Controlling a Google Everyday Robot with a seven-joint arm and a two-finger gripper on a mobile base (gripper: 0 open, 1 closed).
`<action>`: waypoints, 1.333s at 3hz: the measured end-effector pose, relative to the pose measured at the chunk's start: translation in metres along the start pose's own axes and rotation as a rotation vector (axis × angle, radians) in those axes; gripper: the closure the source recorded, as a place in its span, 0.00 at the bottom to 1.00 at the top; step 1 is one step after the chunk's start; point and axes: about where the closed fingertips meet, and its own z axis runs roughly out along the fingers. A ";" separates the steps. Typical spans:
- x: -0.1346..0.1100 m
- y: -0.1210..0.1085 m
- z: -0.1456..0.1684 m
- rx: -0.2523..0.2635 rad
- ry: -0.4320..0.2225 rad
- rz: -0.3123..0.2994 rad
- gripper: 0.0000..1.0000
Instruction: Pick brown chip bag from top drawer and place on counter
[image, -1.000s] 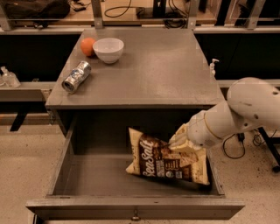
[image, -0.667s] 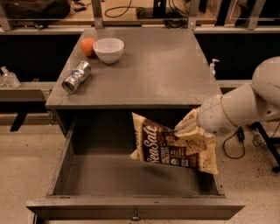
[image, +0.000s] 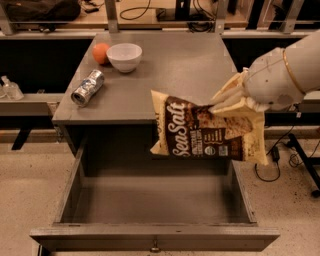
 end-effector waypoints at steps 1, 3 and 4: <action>-0.012 -0.044 -0.038 0.049 0.012 -0.014 1.00; -0.029 -0.151 -0.056 0.180 -0.062 -0.012 1.00; -0.035 -0.185 -0.037 0.222 -0.124 0.002 0.83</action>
Offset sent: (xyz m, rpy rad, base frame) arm 0.1409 -0.0418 0.1560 0.0618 -0.2047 -0.1143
